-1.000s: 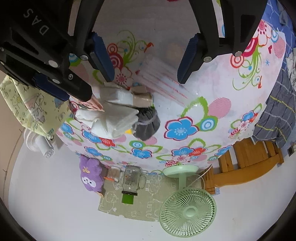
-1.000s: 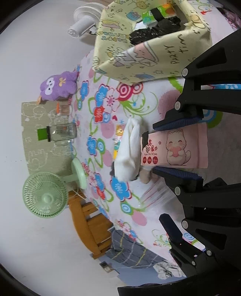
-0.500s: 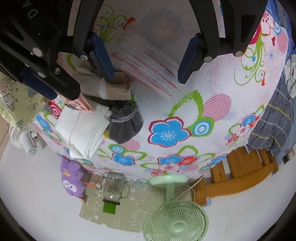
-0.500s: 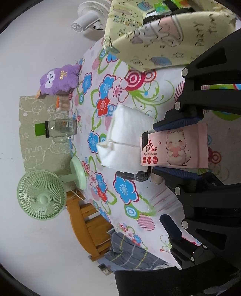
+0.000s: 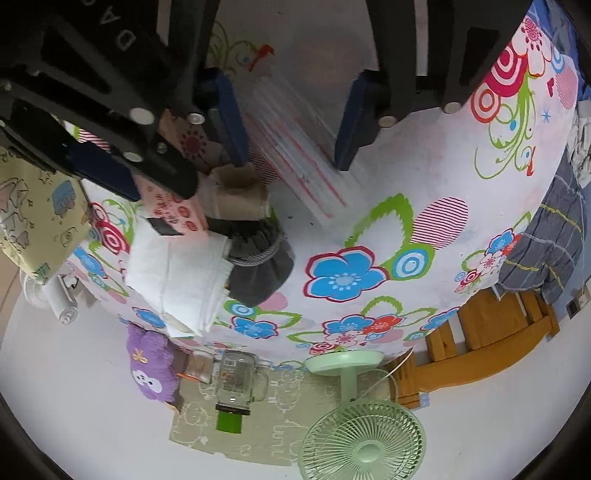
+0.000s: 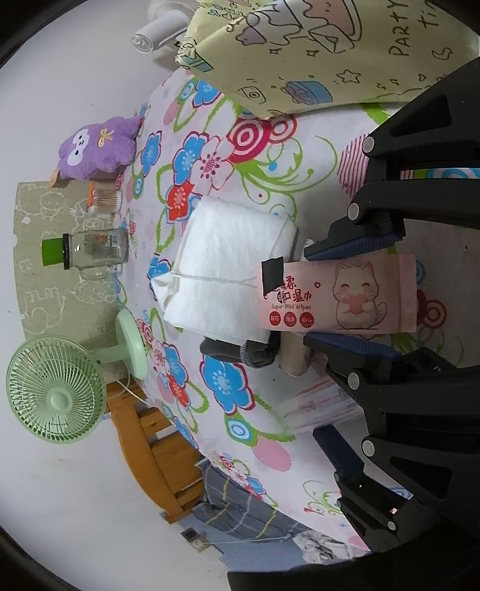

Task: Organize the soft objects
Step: 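Grasp the clear plastic bag with the left tool, then carry the clear bag and pink wipes pack over to the patterned box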

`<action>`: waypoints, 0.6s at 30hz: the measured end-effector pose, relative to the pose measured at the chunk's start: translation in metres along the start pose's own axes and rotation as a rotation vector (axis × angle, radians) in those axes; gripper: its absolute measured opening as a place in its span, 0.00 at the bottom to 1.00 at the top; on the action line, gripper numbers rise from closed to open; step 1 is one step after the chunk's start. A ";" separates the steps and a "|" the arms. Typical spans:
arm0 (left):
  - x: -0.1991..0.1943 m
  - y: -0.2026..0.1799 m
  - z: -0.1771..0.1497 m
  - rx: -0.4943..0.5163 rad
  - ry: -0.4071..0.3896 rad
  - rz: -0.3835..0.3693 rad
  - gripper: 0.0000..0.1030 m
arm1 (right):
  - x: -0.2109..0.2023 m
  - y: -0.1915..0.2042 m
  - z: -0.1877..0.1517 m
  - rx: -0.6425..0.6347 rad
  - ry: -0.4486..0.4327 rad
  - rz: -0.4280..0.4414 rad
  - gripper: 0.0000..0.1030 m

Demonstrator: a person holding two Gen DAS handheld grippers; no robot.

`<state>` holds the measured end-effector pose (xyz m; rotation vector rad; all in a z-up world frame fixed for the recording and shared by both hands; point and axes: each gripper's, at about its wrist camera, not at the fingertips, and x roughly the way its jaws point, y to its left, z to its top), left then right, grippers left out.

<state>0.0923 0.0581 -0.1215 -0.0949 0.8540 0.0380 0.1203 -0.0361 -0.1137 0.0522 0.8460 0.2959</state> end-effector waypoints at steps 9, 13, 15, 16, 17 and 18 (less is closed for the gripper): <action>-0.010 -0.006 -0.002 0.016 -0.018 -0.016 0.18 | -0.009 -0.004 -0.005 0.017 -0.004 0.006 0.42; -0.016 -0.007 -0.002 0.018 -0.026 -0.021 0.13 | -0.016 -0.005 -0.006 0.022 -0.015 0.012 0.42; -0.020 -0.007 -0.003 0.018 -0.030 -0.025 0.12 | -0.020 -0.005 -0.006 0.020 -0.022 0.013 0.42; -0.021 -0.007 -0.003 0.017 -0.033 -0.025 0.11 | -0.022 -0.004 -0.006 0.018 -0.028 0.014 0.42; -0.024 -0.008 -0.003 0.019 -0.038 -0.025 0.11 | -0.024 -0.004 -0.006 0.018 -0.031 0.015 0.42; -0.025 -0.008 -0.002 0.020 -0.042 -0.023 0.11 | -0.026 -0.003 -0.006 0.017 -0.034 0.017 0.42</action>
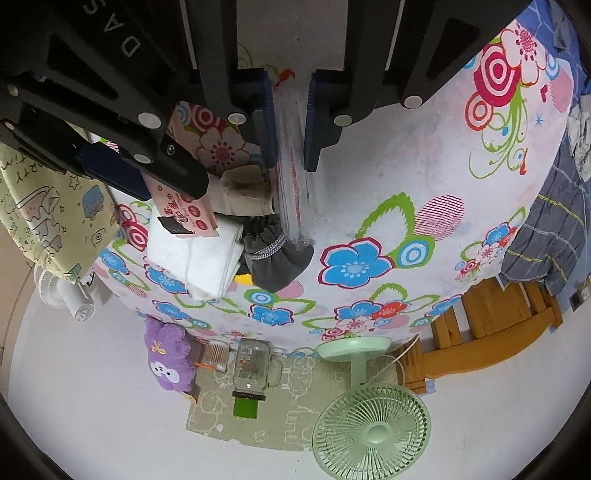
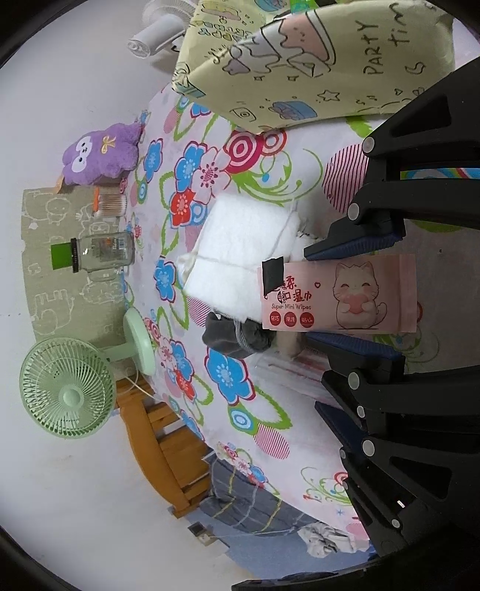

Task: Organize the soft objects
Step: 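Carry the clear bag and pink wipes pack over to the patterned box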

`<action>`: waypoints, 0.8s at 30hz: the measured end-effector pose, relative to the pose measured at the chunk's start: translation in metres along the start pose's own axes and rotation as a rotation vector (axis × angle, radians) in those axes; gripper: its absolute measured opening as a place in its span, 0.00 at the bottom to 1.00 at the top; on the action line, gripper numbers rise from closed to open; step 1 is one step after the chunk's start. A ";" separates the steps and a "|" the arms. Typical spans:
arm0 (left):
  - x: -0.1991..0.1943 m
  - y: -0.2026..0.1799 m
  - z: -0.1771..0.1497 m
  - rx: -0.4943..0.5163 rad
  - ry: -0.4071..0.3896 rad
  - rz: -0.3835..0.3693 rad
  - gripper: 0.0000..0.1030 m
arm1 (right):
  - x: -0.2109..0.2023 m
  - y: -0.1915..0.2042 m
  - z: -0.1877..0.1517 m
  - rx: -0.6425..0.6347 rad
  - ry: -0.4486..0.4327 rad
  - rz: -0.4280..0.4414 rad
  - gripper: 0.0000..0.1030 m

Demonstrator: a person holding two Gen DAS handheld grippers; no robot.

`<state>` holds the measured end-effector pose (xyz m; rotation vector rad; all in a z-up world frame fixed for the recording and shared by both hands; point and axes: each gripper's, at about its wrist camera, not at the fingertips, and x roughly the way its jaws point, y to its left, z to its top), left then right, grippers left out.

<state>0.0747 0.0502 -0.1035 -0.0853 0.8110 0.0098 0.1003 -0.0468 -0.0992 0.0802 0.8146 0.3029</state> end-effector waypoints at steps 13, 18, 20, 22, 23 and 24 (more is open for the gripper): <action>-0.038 -0.008 0.010 0.013 -0.076 0.005 0.11 | -0.038 0.002 0.008 -0.003 -0.075 0.012 0.42; -0.051 -0.013 0.014 0.022 -0.100 -0.001 0.11 | -0.056 0.003 0.013 -0.005 -0.100 -0.003 0.42; -0.057 -0.015 0.017 0.027 -0.113 -0.003 0.11 | -0.062 0.002 0.015 -0.004 -0.111 -0.006 0.42; -0.062 -0.017 0.019 0.031 -0.123 -0.003 0.11 | -0.068 0.001 0.017 -0.003 -0.122 -0.008 0.42; -0.065 -0.019 0.021 0.035 -0.130 -0.004 0.11 | -0.071 0.001 0.019 -0.003 -0.127 -0.011 0.42; -0.068 -0.020 0.023 0.037 -0.136 -0.007 0.11 | -0.074 0.000 0.020 -0.003 -0.132 -0.013 0.42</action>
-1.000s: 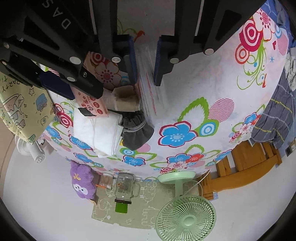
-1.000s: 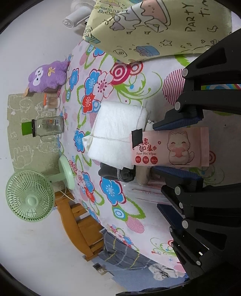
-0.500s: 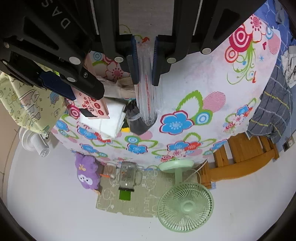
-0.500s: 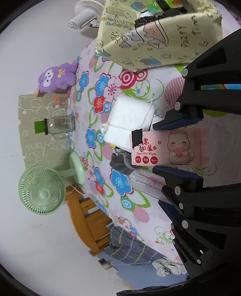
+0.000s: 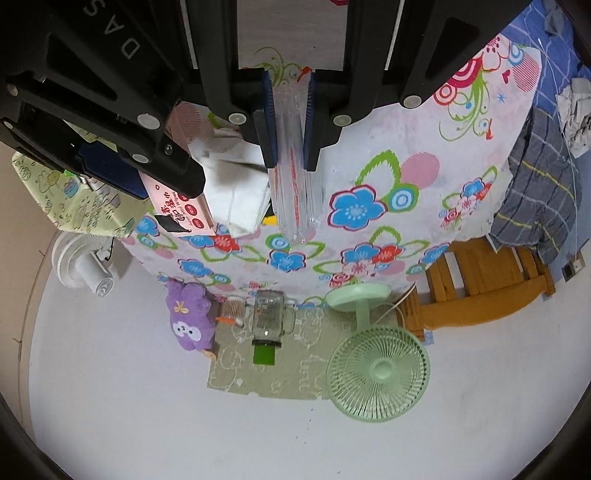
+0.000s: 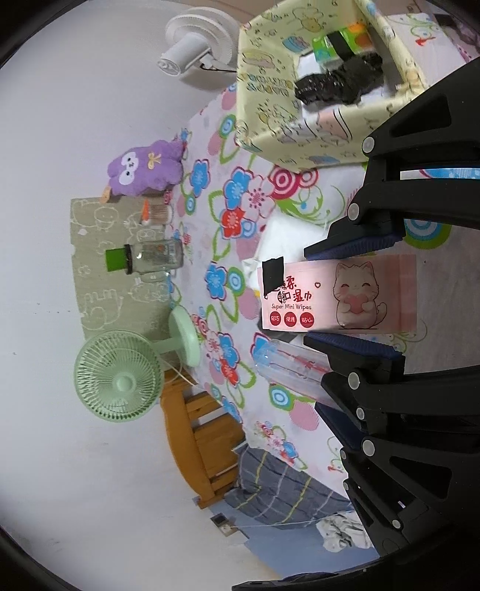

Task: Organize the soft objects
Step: 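Carry the clear bag and pink wipes pack over to the patterned box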

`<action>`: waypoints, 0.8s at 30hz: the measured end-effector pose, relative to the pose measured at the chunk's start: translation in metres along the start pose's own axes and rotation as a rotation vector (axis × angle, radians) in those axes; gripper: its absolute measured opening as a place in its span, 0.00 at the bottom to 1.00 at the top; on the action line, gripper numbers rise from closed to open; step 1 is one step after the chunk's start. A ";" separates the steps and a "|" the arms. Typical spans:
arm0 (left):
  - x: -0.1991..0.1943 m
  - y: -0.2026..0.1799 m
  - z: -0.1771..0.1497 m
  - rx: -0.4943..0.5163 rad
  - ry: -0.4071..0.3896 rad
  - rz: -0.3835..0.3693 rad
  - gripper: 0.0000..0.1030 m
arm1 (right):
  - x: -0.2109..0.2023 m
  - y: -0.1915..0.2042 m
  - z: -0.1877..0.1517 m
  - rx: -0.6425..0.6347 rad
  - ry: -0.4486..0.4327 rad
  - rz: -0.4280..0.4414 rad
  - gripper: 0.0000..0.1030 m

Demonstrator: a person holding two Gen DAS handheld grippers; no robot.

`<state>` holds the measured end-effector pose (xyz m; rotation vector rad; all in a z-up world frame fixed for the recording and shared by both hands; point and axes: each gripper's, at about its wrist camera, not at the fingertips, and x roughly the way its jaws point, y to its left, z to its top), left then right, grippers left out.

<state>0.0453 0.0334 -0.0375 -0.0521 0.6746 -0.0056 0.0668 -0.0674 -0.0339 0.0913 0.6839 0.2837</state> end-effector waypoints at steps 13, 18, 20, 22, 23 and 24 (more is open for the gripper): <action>-0.024 -0.019 0.021 0.028 -0.066 -0.028 0.11 | -0.036 -0.013 0.020 0.014 -0.071 -0.032 0.42; -0.030 -0.028 0.026 0.039 -0.081 -0.040 0.11 | -0.046 -0.020 0.025 0.021 -0.089 -0.037 0.42; -0.032 -0.033 0.028 0.042 -0.086 -0.045 0.11 | -0.050 -0.023 0.026 0.023 -0.096 -0.041 0.42; -0.034 -0.037 0.029 0.044 -0.090 -0.052 0.11 | -0.054 -0.027 0.028 0.026 -0.104 -0.046 0.42; -0.035 -0.039 0.030 0.046 -0.093 -0.058 0.11 | -0.055 -0.029 0.028 0.027 -0.107 -0.047 0.42; -0.035 -0.041 0.030 0.048 -0.095 -0.062 0.11 | -0.057 -0.031 0.029 0.028 -0.111 -0.051 0.42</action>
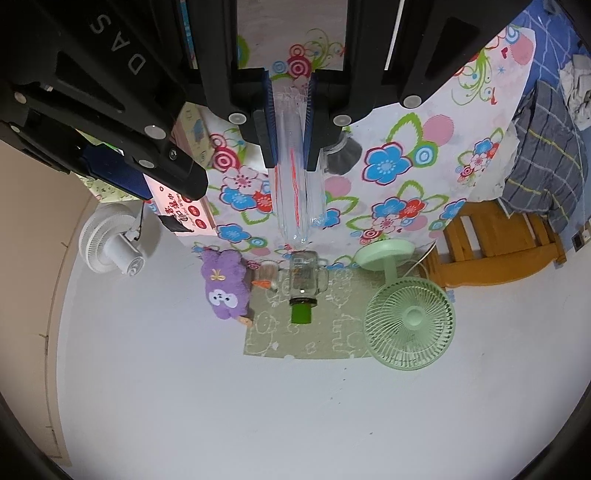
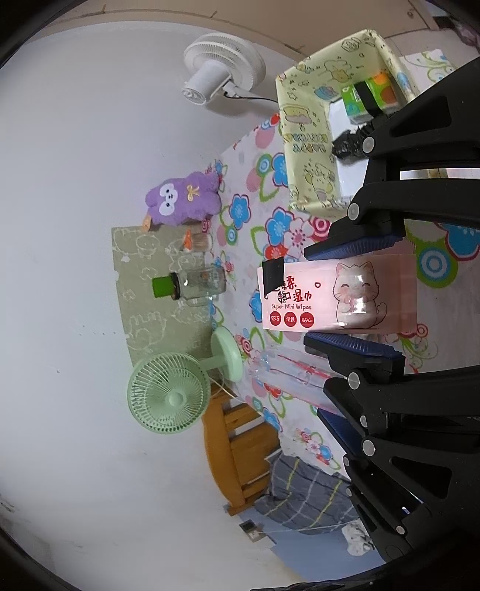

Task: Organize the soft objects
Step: 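Carry the clear bag and pink wipes pack over to the patterned box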

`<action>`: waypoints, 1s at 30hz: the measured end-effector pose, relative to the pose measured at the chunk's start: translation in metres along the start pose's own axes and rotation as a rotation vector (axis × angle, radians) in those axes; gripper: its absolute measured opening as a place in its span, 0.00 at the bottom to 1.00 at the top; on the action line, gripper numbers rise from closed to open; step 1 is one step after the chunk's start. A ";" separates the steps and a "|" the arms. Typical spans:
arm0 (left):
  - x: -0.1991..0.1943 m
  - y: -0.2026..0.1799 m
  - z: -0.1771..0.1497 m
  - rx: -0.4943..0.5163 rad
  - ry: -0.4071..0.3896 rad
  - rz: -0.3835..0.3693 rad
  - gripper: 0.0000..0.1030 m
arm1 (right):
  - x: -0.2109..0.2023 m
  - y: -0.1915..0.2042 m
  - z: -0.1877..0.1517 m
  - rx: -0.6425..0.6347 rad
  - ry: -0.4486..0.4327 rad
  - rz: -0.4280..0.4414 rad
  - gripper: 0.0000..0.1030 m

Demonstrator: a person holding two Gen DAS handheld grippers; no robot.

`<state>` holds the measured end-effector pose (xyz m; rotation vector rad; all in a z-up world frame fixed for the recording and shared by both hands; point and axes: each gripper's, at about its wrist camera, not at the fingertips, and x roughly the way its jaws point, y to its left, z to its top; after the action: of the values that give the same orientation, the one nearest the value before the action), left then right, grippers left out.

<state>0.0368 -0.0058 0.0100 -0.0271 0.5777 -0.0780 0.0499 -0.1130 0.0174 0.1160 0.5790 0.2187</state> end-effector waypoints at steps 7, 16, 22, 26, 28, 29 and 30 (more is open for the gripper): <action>0.002 -0.019 0.003 0.009 -0.013 -0.029 0.11 | -0.009 -0.016 0.004 0.002 -0.017 -0.032 0.42; 0.008 -0.046 0.009 0.033 -0.020 -0.067 0.11 | -0.018 -0.043 0.007 0.020 -0.033 -0.079 0.42; 0.012 -0.067 0.012 0.050 -0.026 -0.085 0.11 | -0.022 -0.062 0.011 0.027 -0.048 -0.101 0.42; 0.015 -0.079 0.012 0.059 -0.027 -0.106 0.11 | -0.023 -0.076 0.011 0.037 -0.053 -0.114 0.42; 0.017 -0.085 0.012 0.062 -0.025 -0.124 0.11 | -0.024 -0.083 0.011 0.044 -0.055 -0.119 0.42; 0.018 -0.089 0.012 0.064 -0.027 -0.129 0.11 | -0.025 -0.087 0.011 0.047 -0.058 -0.125 0.42; 0.019 -0.092 0.012 0.067 -0.028 -0.133 0.11 | -0.025 -0.090 0.011 0.049 -0.059 -0.128 0.42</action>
<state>0.0532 -0.0987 0.0145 -0.0014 0.5447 -0.2259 0.0508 -0.2071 0.0242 0.1318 0.5311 0.0765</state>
